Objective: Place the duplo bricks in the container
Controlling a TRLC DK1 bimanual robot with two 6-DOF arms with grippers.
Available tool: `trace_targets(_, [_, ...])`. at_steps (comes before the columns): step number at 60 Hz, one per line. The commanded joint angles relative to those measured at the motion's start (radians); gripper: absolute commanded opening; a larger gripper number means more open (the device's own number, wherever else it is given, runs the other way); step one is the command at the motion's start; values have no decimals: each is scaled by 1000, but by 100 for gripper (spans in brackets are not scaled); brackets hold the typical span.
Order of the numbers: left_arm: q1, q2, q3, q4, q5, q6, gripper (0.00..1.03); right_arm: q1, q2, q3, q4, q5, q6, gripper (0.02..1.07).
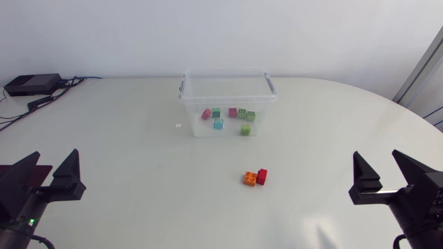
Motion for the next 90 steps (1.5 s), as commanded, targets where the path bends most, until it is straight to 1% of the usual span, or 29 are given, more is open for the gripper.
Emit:
trace_targets(1, [-6,-11,-19,14,-4,6,99,2,-5,-17,-4,-3,18,103])
trace_targets(28, [-15,-12,-9,18,-4,5,99,7,-8,-17,2,-3,18,103])
trace_targets(36, [-17,-11,61,-16,-4,3,98,-4,-4,16,-21,6,18,103])
trace_targets(39, [-23,-9,91,-28,-4,3,96,-1,-2,38,-27,9,18,103])
trace_targets(45, [-58,32,159,-46,-4,3,95,-2,33,88,-26,11,16,103])
trace_targets(50, [-97,126,242,-60,-4,-10,94,-2,133,153,-21,11,16,103])
trace_targets(60, [-127,361,400,-72,-4,-26,94,-4,374,308,-41,6,16,103])
trace_targets(66, [-179,569,535,-160,-4,-27,94,2,492,386,-87,-3,1,103])
trace_targets(67, [-189,600,551,-174,-4,-27,93,5,512,397,-95,-5,-1,103])
trace_targets(70, [-233,718,611,-221,1,-29,85,8,581,434,-114,-22,-1,103])
trace_targets(72, [-255,790,643,-239,1,-29,83,7,627,452,-128,-40,-1,103])
trace_targets(74, [-259,852,665,-247,4,-29,83,4,668,470,-142,-48,-1,103])
trace_targets(79, [-270,1008,740,-284,64,-27,83,-1,777,501,-174,-72,1,103])
trace_targets(83, [-302,1132,820,-342,91,13,83,-1,832,509,-190,-103,1,103])
trace_targets(86, [-318,1217,877,-387,148,69,83,-7,868,510,-194,-144,1,103])
trace_targets(87, [-319,1223,880,-390,153,74,83,-8,878,512,-194,-154,1,103])
trace_targets(90, [-344,1322,943,-439,216,230,83,-25,918,518,-207,-221,1,103])
